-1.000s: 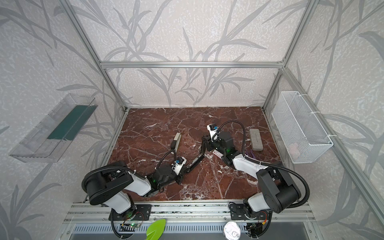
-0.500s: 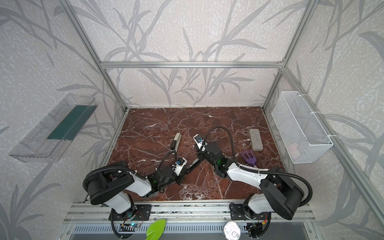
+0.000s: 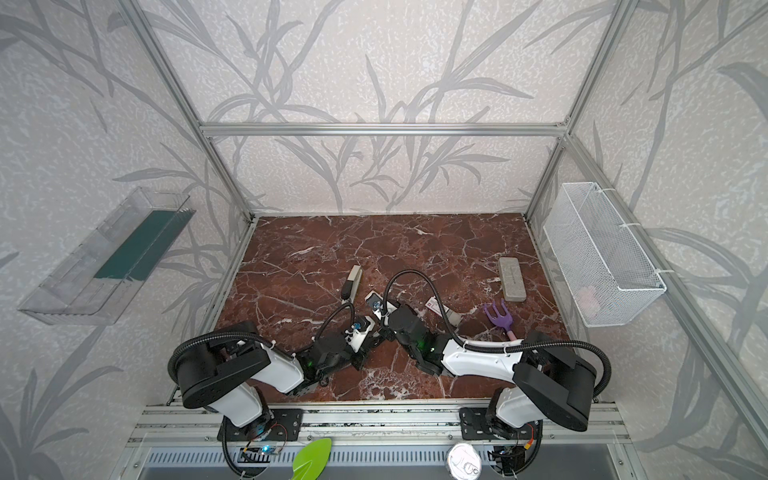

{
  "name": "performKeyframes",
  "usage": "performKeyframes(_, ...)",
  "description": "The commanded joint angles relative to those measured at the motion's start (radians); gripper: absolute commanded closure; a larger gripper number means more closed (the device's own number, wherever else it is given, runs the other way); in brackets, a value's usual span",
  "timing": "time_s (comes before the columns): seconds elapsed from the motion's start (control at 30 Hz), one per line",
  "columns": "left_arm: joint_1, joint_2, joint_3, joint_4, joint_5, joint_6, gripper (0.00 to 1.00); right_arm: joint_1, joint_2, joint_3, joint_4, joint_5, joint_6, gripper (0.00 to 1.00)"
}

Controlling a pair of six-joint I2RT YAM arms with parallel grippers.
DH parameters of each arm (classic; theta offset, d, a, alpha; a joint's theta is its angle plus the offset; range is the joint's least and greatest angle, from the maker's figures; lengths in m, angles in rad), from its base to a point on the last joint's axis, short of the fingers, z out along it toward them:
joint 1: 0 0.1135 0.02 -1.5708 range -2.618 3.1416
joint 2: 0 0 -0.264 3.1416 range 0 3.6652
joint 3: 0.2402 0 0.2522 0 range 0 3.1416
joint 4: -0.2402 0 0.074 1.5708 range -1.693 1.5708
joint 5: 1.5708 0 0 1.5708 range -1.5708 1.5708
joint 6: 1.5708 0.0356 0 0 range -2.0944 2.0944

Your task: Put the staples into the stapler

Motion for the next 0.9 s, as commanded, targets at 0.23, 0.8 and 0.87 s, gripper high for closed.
performKeyframes(0.23, -0.015, 0.007, 0.022, 0.048, 0.030, 0.026, 1.00, 0.088, 0.027, 0.005, 0.115, -0.157, 0.196, 0.70)
performKeyframes(0.8, -0.015, 0.066, -0.048, 0.283, 0.021, 0.025, 1.00, 0.113, 0.028, -0.049, 0.193, -0.181, 0.276, 0.67)
performKeyframes(0.87, -0.016, 0.103, -0.062, 0.359, 0.020, 0.030, 1.00, 0.113, 0.032, -0.050, 0.194, -0.181, 0.282, 0.67)
